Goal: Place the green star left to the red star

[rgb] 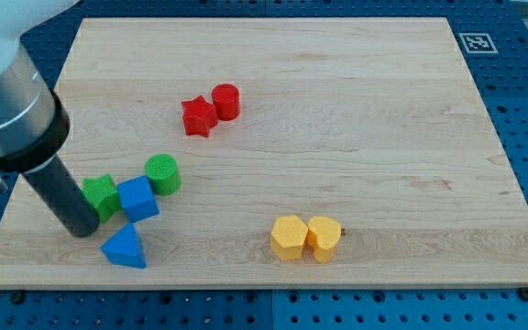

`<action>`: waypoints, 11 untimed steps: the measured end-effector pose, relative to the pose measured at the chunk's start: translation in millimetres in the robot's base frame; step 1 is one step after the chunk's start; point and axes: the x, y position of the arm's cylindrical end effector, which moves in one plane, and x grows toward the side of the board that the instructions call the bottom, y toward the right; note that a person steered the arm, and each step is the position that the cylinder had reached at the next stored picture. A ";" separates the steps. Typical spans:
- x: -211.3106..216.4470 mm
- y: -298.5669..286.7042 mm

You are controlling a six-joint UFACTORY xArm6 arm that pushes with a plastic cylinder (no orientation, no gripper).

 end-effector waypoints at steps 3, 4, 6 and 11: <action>-36.3 35.1; -60.1 54.3; -76.1 55.8; -100.6 2.7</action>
